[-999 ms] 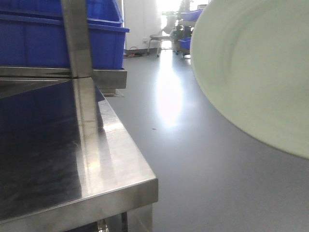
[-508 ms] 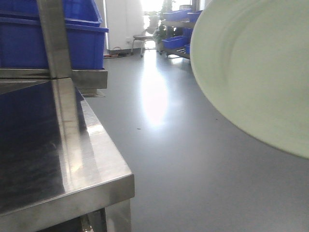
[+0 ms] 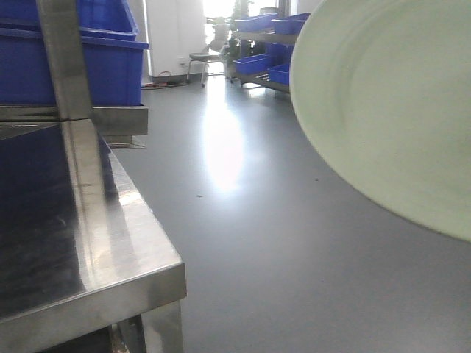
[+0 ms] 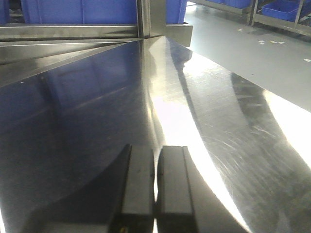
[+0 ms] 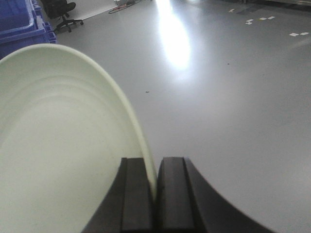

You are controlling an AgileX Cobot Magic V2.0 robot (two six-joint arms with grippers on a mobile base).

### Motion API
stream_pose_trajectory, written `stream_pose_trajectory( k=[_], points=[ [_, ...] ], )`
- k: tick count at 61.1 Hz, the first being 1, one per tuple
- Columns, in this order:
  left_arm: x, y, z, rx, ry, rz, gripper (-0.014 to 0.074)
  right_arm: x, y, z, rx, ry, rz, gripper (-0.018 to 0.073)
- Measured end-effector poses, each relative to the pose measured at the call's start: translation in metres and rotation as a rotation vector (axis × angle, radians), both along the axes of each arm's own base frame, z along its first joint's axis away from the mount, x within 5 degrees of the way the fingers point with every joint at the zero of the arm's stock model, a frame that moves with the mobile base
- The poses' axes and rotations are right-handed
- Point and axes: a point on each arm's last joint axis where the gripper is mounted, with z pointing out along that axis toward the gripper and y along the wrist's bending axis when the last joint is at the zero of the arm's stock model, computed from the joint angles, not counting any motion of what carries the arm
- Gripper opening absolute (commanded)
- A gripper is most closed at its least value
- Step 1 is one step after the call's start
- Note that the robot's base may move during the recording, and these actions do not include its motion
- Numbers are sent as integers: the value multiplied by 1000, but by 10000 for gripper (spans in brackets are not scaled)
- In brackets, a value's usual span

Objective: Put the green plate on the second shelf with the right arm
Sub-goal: 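Hold the plate in the right gripper while backing away from the table, then carry the plate in the right gripper while turning toward the bin racks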

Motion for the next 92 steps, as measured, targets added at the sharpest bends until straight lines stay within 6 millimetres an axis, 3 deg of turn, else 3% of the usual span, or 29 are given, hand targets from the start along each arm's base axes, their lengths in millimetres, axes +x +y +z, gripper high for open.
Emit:
stream_pose_trajectory(
  k=[92],
  points=[
    [0, 0, 0, 0, 0, 0, 124, 0, 0, 0, 0, 0, 0, 49]
  ],
)
